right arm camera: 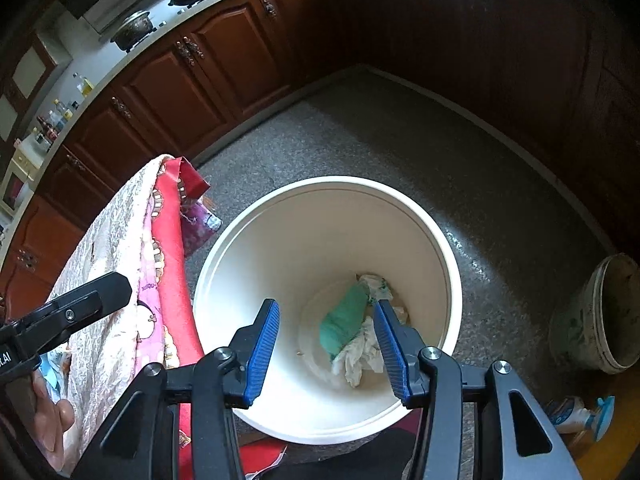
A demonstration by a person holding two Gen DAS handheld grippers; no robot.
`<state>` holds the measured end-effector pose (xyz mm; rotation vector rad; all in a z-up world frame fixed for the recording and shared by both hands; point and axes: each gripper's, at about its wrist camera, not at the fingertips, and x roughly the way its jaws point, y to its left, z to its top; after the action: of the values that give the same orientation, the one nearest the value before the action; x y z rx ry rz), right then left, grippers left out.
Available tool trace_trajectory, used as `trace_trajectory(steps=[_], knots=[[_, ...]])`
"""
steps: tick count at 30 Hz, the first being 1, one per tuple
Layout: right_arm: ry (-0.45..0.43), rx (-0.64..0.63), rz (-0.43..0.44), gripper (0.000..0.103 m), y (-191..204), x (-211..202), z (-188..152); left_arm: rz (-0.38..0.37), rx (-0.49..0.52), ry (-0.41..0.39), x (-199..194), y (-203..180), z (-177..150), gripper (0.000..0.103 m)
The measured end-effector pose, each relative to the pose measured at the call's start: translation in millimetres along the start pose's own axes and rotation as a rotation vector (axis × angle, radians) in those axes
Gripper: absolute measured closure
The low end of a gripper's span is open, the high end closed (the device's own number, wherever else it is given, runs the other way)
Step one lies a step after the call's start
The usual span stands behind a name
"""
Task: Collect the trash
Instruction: 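Open both grippers over the bucket to drop the towel and tissue, then move both open tools back toward the table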
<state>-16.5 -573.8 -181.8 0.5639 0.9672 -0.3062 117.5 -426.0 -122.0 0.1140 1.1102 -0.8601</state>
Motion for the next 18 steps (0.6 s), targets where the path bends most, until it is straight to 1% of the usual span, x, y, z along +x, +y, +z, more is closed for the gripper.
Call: trace_trajectory(steps=[1,4,7,14,18], knots=[[-0.001,-0.002,0.0,0.056,0,0,-1,0.002,0.002,-0.003,-5,4,-7,0.046],[-0.002,-0.006,0.001,0.055,2,-2,-1,0.012,0.011,-0.014,-10,1,-8,0.046],[-0.009,-0.005,0.0,0.052,4,-5,-2,0.021,0.017,-0.022,-14,-1,-14,0.046],[-0.023,-0.028,-0.009,0.051,18,-15,-2,0.044,0.004,-0.045,-35,5,-24,0.046],[-0.047,-0.045,-0.011,0.045,28,-24,-2,0.066,0.003,-0.071,-53,9,-30,0.046]])
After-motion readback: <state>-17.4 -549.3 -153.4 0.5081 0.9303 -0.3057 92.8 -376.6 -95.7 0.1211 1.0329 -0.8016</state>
